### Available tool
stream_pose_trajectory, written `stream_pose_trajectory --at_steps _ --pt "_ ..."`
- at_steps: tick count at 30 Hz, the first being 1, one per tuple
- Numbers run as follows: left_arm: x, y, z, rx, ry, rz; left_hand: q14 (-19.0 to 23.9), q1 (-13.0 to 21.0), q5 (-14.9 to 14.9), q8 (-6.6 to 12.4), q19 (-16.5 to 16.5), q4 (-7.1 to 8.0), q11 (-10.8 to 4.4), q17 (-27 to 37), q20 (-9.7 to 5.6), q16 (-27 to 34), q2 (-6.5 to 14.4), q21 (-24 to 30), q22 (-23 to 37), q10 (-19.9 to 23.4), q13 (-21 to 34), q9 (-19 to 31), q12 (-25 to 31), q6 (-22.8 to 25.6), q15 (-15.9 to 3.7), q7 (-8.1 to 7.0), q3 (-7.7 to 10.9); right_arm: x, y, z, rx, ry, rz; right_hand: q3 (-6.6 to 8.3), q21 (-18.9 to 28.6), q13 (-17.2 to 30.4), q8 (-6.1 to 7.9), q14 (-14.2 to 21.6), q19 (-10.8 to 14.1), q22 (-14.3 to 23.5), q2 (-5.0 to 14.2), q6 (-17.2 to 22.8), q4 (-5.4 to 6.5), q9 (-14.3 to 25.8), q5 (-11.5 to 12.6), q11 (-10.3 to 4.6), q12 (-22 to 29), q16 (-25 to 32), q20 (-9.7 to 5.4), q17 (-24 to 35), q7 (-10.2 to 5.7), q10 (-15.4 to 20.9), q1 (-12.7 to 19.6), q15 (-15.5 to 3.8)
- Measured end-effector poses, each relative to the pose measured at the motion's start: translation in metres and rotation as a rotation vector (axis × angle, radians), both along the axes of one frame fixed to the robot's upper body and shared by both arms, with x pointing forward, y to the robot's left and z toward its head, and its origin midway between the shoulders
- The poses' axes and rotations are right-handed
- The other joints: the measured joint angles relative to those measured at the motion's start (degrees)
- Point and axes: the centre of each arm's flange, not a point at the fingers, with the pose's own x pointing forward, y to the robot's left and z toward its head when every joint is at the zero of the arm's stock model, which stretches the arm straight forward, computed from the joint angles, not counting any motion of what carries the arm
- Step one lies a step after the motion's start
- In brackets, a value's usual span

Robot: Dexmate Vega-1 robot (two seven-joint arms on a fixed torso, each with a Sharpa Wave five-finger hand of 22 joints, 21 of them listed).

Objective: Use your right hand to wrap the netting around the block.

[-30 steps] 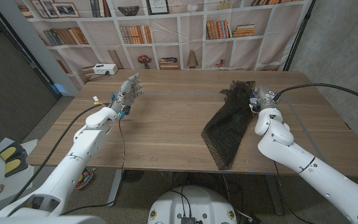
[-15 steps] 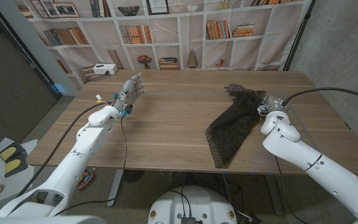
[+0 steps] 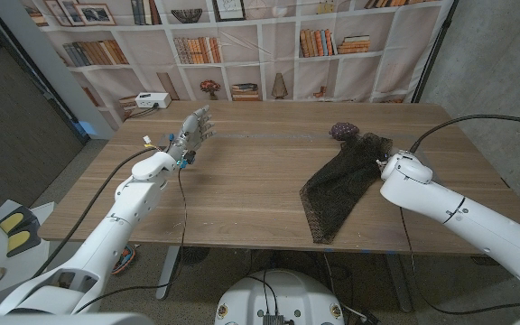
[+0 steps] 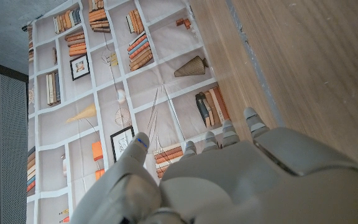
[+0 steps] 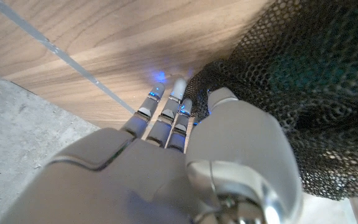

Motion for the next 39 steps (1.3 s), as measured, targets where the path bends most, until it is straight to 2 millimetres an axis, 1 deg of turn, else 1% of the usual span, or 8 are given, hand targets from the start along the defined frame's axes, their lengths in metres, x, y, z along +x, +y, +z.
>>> stream_pose_trajectory --at_steps 10,16,22,23,26,30,35,39 --pt "0.001 -0.001 -0.001 -0.001 -0.002 -0.005 0.0 0.0 0.0 0.0 0.0 -0.15 0.0 0.0 0.0 0.0 0.0 0.0 0.0 0.0 0.0 0.1 0.0 0.0 0.0 0.0 -0.15 -0.011 0.01 -0.005 -0.017 -0.119 -0.038 0.18 -0.5 -1.5 -1.53 -9.0 -1.7 -0.3 1.16 0.9 1.89 0.0 -0.4 1.41 -2.9 -6.3 2.17 -4.9 0.45 -2.8 -3.1 0.28" --pt "0.001 -0.002 0.0 0.001 -0.008 -0.009 0.0 0.0 0.0 0.0 0.0 -0.15 0.0 0.0 0.0 0.0 0.0 0.0 0.0 0.0 0.0 0.1 0.0 0.0 0.0 0.0 -0.15 -0.013 0.029 -0.011 -0.035 -0.179 -0.037 1.48 -4.1 -2.9 -3.34 -19.6 -8.9 -0.5 0.22 -4.9 0.59 0.0 -0.9 3.0 -9.0 -12.3 2.96 -8.8 -0.34 -13.3 -4.1 1.77" --pt "0.0 -0.002 0.001 0.002 -0.012 -0.013 0.0 0.0 0.0 0.0 0.0 -0.32 0.0 0.0 0.0 0.0 0.0 0.0 0.0 0.0 0.0 0.1 0.0 0.0 0.0 0.0 0.03 -0.004 0.052 -0.037 0.044 -0.126 -0.02 2.98 -5.7 -3.0 -3.29 -23.5 -12.1 -0.4 0.81 -5.7 -0.9 0.0 -0.9 3.49 -10.3 -13.4 4.48 -9.8 -0.62 -15.4 -3.1 3.07" --pt "0.001 -0.002 0.0 0.0 -0.01 -0.012 0.0 0.0 0.0 0.0 0.0 -0.32 0.0 0.0 0.0 0.0 0.0 0.0 0.0 0.0 0.0 0.1 0.0 0.0 0.0 0.0 0.02 -0.028 0.029 0.003 -0.127 -0.36 -0.222 3.53 -5.7 -3.0 -2.94 -23.5 -11.6 -0.4 1.17 -5.6 -1.46 0.0 -0.9 3.31 -10.3 -13.2 4.16 -10.1 -0.69 -15.1 -2.2 3.04" --pt "0.001 -0.002 0.0 0.0 -0.011 -0.014 0.2 0.0 0.0 0.0 0.0 -0.31 0.0 0.0 0.0 0.0 0.0 0.0 0.0 0.0 0.0 0.1 0.0 0.0 0.24 0.0 0.02 -0.035 0.03 0.002 -0.134 -0.394 -0.258 5.23 -3.6 -3.4 -1.05 -18.2 -6.2 -0.4 0.78 0.4 -2.9 0.0 -1.1 2.16 -8.5 -11.1 2.53 -11.3 -1.38 -9.0 -0.6 0.93" --pt "0.002 -0.002 0.001 0.001 -0.011 -0.017 0.4 0.0 0.0 0.0 0.0 -0.31 0.0 0.0 0.0 0.0 0.0 0.0 0.0 0.0 0.0 0.1 0.0 0.0 0.12 0.0 0.02 -0.052 0.026 0.009 -0.182 -0.494 -0.27 4.89 -0.1 -4.1 0.9 -7.2 3.4 -0.5 -1.01 9.1 -0.74 0.0 -2.0 -0.42 -5.3 -7.8 0.36 -12.6 -1.4 2.5 -5.5 0.33" --pt "0.003 -0.004 0.002 0.005 -0.012 -0.026 0.5 0.0 0.0 0.0 0.0 -0.31 0.0 0.0 0.0 0.0 0.0 0.0 0.0 0.0 0.0 0.1 0.0 0.0 0.11 0.0 0.01 -0.068 0.02 0.019 -0.207 -0.572 -0.178 1.91 0.1 -4.6 0.92 -4.5 5.0 -0.5 -2.2 12.3 2.69 0.0 -2.3 0.42 -5.2 -7.4 0.97 -12.9 -0.2 5.4 -13.8 0.21" --pt "0.003 -0.008 0.002 0.009 -0.012 -0.036 0.5 0.0 0.0 0.0 0.2 -0.31 0.0 0.0 0.21 0.0 0.0 0.0 0.0 0.0 0.0 0.1 0.0 0.0 0.11 0.0 0.01 -0.077 0.02 0.028 -0.194 -0.586 -0.049 0.64 0.1 -4.8 0.83 -3.6 5.3 -0.5 -3.14 12.8 3.97 0.0 -2.3 1.13 -5.2 -7.4 1.68 -12.9 -0.11 6.1 -16.9 0.2"
